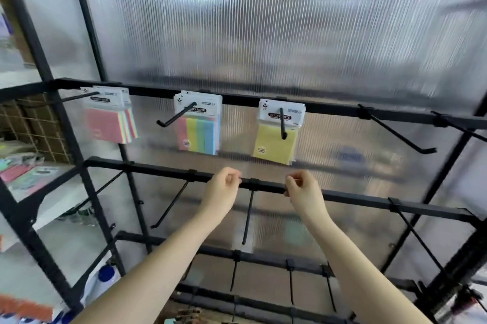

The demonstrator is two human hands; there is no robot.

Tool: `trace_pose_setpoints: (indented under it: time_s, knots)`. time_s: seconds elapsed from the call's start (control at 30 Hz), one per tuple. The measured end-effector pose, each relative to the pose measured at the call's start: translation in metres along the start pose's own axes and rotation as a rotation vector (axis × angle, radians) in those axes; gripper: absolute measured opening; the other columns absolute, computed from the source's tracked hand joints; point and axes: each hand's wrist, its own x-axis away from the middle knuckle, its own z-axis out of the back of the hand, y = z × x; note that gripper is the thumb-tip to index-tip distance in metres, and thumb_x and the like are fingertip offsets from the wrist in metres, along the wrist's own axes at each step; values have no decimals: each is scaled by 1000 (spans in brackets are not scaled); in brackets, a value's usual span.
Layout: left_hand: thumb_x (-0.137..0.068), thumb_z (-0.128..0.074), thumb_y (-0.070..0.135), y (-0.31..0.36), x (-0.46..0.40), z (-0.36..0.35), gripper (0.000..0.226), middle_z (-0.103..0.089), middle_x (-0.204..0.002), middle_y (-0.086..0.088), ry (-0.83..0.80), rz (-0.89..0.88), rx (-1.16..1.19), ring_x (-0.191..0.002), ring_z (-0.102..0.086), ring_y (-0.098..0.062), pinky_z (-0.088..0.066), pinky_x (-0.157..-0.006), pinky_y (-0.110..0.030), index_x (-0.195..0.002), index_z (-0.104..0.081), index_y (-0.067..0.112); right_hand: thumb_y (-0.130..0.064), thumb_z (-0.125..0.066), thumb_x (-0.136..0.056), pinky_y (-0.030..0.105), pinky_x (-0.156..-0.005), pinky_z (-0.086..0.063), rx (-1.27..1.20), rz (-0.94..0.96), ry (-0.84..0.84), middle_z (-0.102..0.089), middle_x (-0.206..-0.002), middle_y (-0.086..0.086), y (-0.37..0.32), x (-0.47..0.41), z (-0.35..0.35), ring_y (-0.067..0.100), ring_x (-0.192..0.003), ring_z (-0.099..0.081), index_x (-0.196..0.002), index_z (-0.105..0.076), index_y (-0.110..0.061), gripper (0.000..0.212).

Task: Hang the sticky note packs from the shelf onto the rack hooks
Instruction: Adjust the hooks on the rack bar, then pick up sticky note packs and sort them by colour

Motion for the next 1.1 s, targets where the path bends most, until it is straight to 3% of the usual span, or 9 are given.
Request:
trace_pose_setpoints:
  time_s: [0.13,0.23,0.33,0.5,0.67,0.77,0.9,0.97,1.1]
  knots:
    - [-96,-44,18,-13,24,31,25,-64,-94,11,-33,-3,-90,-87,-59,-3,-39,-63,-16,-87,-53,40,-25,-49,-99,21,-57,-45,21,63,-65,-60,-83,-5,-11,19,-25,17,-78,-61,-95,-52,-17,9]
    - [-96,-45,17,-18,38,58,28,-65,-95,10,-16,-17,-105,-88,-60,-2,-43,-67,-17,-85,-52,42,-25,-50,-98,15,-53,-39,47,143,-121,-59,-79,-9,-27,35,-50,8,-72,-57,-91,-53,-18,11]
    - [-95,-47,12,-26,48,91,21,-67,-96,5,39,-38,-128,-92,-62,-11,-49,-79,-24,-92,-59,29,-26,-50,-97,17,-53,-36,76,230,-196,-57,-78,-11,-52,54,-80,3,-68,-52,-92,-55,-18,10]
    - [-95,-47,9,-50,68,169,20,-64,-96,8,76,-42,-161,-91,-58,-3,-39,-72,-1,-96,-59,25,-24,-51,-97,25,-65,-44,98,319,-297,-60,-85,-3,-102,87,-146,13,-75,-55,-102,-59,-12,16]
    - [-96,-48,9,-85,96,260,18,-64,-97,6,84,17,-174,-97,-61,-9,-47,-87,-20,-98,-59,24,-25,-51,-96,23,-57,-40,151,377,-351,-58,-79,-5,-143,128,-230,14,-72,-54,-94,-56,-15,11]
    - [-95,-50,7,-109,118,312,19,-64,-92,7,121,45,-189,-86,-60,0,-45,-80,-11,-94,-60,23,-24,-52,-95,10,-55,-36,139,438,-383,-57,-77,-8,-167,157,-280,14,-72,-53,-89,-55,-18,9]
    - [-94,-50,3,-145,152,378,16,-66,-90,3,142,118,-185,-85,-61,-9,-44,-75,-10,-98,-63,12,-25,-51,-95,29,-66,-43,62,491,-486,-61,-79,-5,-200,199,-342,21,-77,-58,-87,-56,-17,11]
    - [-95,-49,5,-161,169,409,17,-66,-89,6,152,155,-182,-83,-62,-5,-43,-70,-7,-95,-62,16,-23,-52,-95,29,-66,-41,45,498,-543,-58,-76,-10,-211,217,-372,20,-79,-57,-87,-56,-20,9]
    - [-92,-48,1,-192,193,462,19,-66,-88,3,223,263,-197,-85,-63,-13,-49,-79,-21,-93,-62,15,-22,-50,-96,17,-57,-39,31,483,-628,-61,-83,-7,-226,240,-429,10,-73,-55,-93,-57,-20,8]
